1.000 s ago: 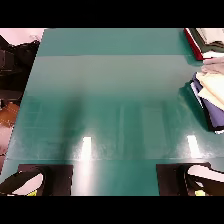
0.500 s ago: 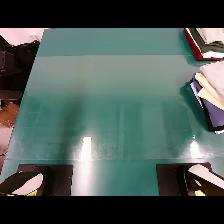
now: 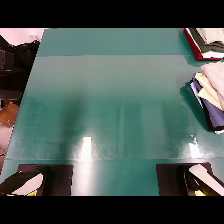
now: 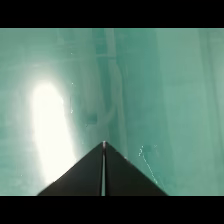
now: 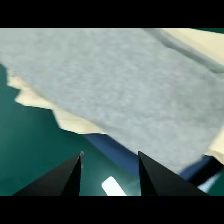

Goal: Fold the shirts.

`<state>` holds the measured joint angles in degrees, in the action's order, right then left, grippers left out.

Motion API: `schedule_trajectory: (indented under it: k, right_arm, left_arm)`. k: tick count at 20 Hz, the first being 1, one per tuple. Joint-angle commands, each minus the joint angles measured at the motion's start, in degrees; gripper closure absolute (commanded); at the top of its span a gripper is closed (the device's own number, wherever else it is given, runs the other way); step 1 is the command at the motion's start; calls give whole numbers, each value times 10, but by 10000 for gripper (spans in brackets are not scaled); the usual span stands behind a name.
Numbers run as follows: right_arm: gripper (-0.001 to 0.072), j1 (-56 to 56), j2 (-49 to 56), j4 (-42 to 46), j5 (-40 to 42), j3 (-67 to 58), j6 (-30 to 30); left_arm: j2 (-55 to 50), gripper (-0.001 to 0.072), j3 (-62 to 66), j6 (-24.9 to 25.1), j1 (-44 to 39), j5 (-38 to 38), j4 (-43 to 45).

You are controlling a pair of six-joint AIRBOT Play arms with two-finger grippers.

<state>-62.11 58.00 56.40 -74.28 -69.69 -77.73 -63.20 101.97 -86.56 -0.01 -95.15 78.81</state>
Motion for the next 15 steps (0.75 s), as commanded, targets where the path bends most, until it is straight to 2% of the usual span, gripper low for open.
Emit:
schedule_trajectory:
  k: [1,3,4,5,10,15]
  right_arm:
    - [302,81,-33,-113,24,2,-4]
    - [311,161,-51,-117,30,2,-4]
    - [431,200,-58,-117,33,2,-4]
    - [697,242,-67,-116,33,2,-4]
    - [699,418,-88,-112,61,2,-4]
    - [699,501,-81,-112,68,2,-4]
  left_arm:
    - [0,683,0,-1,0,2,0]
    - [0,683,0,-1,0,2,0]
    - [0,684,0,-1,0,2,0]
    - [0,683,0,-1,0,2,0]
    - [0,683,0,-1,0,2,0]
    - [0,683,0,-1,0,2,0]
